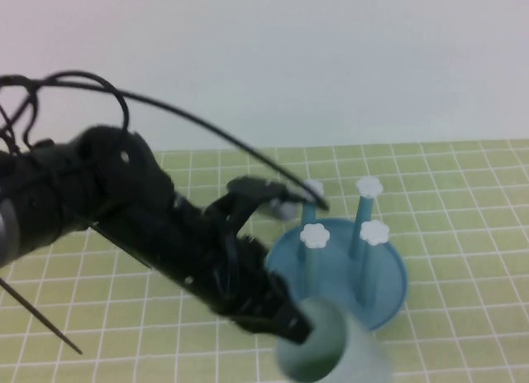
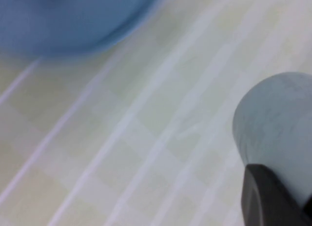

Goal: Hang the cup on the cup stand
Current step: Adjust the cup with two arms

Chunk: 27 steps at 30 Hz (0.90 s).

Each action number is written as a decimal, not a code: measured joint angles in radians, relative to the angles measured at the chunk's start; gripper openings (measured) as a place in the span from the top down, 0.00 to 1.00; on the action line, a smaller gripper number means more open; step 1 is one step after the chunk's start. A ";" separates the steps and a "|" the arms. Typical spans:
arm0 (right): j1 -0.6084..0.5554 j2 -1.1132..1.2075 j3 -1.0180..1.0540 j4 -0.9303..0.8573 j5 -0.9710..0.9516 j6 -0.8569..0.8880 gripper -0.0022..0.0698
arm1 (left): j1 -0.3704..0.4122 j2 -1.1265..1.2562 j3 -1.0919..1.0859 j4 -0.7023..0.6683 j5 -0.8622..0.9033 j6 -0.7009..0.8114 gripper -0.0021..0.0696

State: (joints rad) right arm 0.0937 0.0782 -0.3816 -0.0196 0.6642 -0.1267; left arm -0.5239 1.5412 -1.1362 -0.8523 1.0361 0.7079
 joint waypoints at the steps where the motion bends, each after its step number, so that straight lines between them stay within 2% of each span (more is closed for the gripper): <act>1: 0.000 0.000 -0.020 0.005 0.032 -0.026 0.97 | -0.005 -0.007 -0.017 -0.070 -0.001 0.035 0.97; 5: 0.000 0.004 -0.099 0.039 0.148 -0.131 0.97 | -0.059 -0.012 -0.096 -0.190 -0.039 0.088 0.97; 11: 0.002 0.093 -0.181 0.123 0.374 -0.364 0.97 | -0.208 -0.012 -0.175 -0.192 -0.182 0.098 0.97; 15: 0.026 0.145 -0.187 0.144 0.412 -0.441 0.95 | -0.293 -0.009 -0.178 -0.201 -0.293 0.102 0.97; 18: 0.045 0.164 -0.190 0.147 0.416 -0.471 0.79 | -0.322 0.012 -0.178 -0.235 -0.317 0.112 0.97; 23: 0.065 0.196 -0.207 0.141 0.406 -0.547 0.25 | -0.329 0.059 -0.181 -0.330 -0.248 0.148 0.97; 25: 0.067 0.217 -0.209 0.152 0.396 -0.589 0.12 | -0.329 0.068 -0.183 -0.373 -0.223 0.170 0.97; 27: 0.077 0.243 -0.209 0.172 0.389 -0.625 0.07 | -0.329 0.076 -0.189 -0.402 -0.209 0.193 0.97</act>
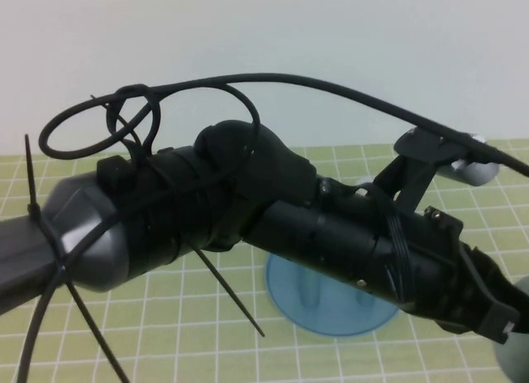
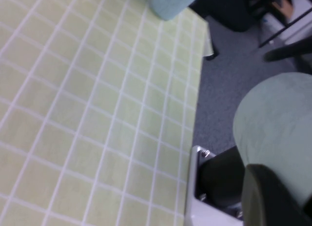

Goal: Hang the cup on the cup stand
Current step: Adjust the cup with two arms

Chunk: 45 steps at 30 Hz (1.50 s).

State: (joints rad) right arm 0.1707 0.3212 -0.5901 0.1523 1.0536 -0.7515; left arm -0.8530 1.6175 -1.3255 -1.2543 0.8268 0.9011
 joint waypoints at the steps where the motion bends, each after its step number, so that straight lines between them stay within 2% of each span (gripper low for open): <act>1: 0.006 0.015 0.000 0.009 -0.005 -0.014 0.05 | 0.000 0.004 -0.008 -0.005 0.006 0.000 0.97; 13: 0.041 0.139 -0.015 0.049 -0.126 -0.075 0.02 | -0.011 0.041 -0.040 -0.007 0.021 -0.008 0.97; 21: 0.041 0.192 -0.043 0.241 -0.131 -0.290 0.02 | -0.011 0.069 -0.040 -0.095 0.029 -0.002 0.97; 27: 0.041 0.245 -0.045 0.277 -0.123 -0.330 0.02 | -0.011 0.072 -0.040 -0.094 0.063 -0.002 0.97; 30: 0.041 0.253 -0.045 0.281 -0.123 -0.353 0.05 | -0.011 0.072 -0.040 -0.094 0.062 -0.002 0.97; 33: 0.041 0.254 -0.045 0.283 -0.123 -0.370 0.16 | -0.011 0.072 -0.040 -0.092 0.062 -0.002 0.97; 35: 0.041 0.254 -0.045 0.283 -0.123 -0.372 0.19 | -0.011 0.072 -0.040 -0.090 0.062 -0.002 0.97; 42: 0.041 0.254 -0.045 0.283 -0.123 -0.377 0.20 | -0.011 0.072 -0.040 -0.080 0.062 -0.006 0.97; 45: 0.041 0.254 -0.045 0.283 -0.123 -0.384 0.20 | -0.011 0.072 -0.040 -0.082 0.062 -0.006 0.89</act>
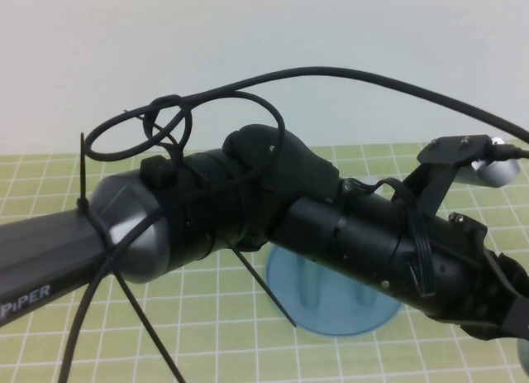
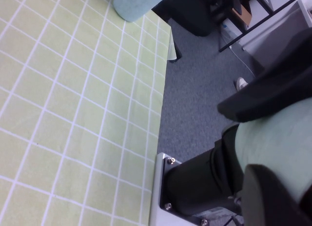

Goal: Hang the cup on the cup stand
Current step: Adjust the cup with two arms

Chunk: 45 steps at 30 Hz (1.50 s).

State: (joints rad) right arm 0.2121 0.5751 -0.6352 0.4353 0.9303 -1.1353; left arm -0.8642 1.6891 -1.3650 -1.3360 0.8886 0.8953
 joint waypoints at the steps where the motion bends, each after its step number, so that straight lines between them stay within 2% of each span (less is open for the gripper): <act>1: 0.000 0.000 0.000 0.000 0.000 0.000 0.20 | 0.000 0.000 0.000 0.000 0.002 0.000 0.85; 6: 0.000 0.000 0.000 0.000 0.016 -0.011 0.20 | 0.002 0.000 0.000 0.005 0.051 0.000 0.52; 8: 0.000 0.000 0.000 0.000 0.026 -0.011 0.20 | 0.002 0.000 0.000 0.007 0.070 0.000 0.45; 13: 0.000 0.000 0.000 0.000 0.082 -0.005 0.20 | 0.004 -0.002 -0.002 0.007 0.075 0.000 0.44; 18: 0.000 0.000 0.000 0.000 0.146 0.060 0.20 | 0.051 -0.002 -0.022 -0.002 0.125 -0.045 0.45; 23: 0.000 0.000 0.000 -0.017 0.194 0.110 0.20 | 0.084 -0.002 -0.041 -0.024 0.202 -0.068 0.49; 28: 0.000 0.000 0.000 -0.093 0.204 0.215 0.20 | 0.058 -0.002 -0.041 -0.025 0.194 -0.068 0.55; 38: 0.000 0.049 0.000 -0.128 0.193 0.239 0.20 | -0.031 -0.002 -0.041 -0.015 0.135 -0.021 0.55; 45: 0.000 0.067 0.000 -0.135 0.151 0.266 0.20 | -0.067 0.000 -0.041 0.087 0.105 -0.023 0.54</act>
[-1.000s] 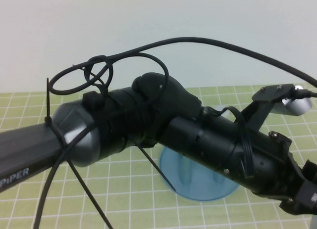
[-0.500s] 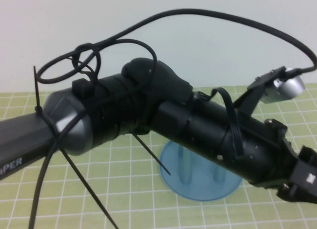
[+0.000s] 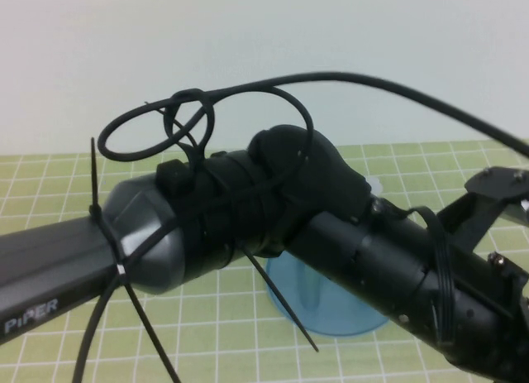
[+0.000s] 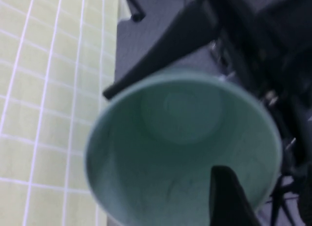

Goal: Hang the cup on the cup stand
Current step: Adjust the cup with two arms

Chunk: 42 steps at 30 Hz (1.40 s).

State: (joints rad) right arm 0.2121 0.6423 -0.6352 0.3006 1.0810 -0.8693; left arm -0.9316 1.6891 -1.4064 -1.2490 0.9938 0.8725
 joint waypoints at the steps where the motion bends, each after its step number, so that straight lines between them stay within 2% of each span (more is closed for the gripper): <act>1: 0.000 0.002 0.000 -0.001 -0.002 0.002 0.20 | -0.004 0.002 0.000 0.004 -0.015 0.000 0.54; 5: 0.000 0.004 0.000 -0.002 -0.004 0.004 0.20 | -0.012 0.006 0.000 -0.029 -0.037 0.033 0.55; 8: 0.000 0.004 0.000 -0.002 -0.010 0.004 0.20 | -0.012 0.011 0.000 -0.061 -0.049 0.095 0.60; 20: 0.000 0.004 0.000 0.016 -0.050 0.004 0.20 | -0.012 0.011 0.000 -0.062 -0.026 0.127 0.97; 30: 0.000 0.004 0.000 0.022 -0.086 -0.003 0.20 | -0.012 0.011 0.000 -0.062 -0.021 0.123 0.97; 32: 0.000 0.004 0.002 0.022 -0.091 -0.003 0.17 | -0.012 0.011 0.000 -0.071 -0.023 0.115 0.97; 36: 0.000 0.004 0.002 0.031 -0.133 0.003 0.05 | -0.012 0.019 0.000 -0.093 -0.031 0.108 0.97; 42: 0.000 0.004 0.002 0.008 -0.084 0.059 0.01 | -0.009 0.039 0.000 -0.129 -0.066 0.106 0.97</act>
State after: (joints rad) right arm 0.2121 0.6460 -0.6334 0.3086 0.9969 -0.8107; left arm -0.9405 1.7279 -1.4064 -1.3784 0.9274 0.9782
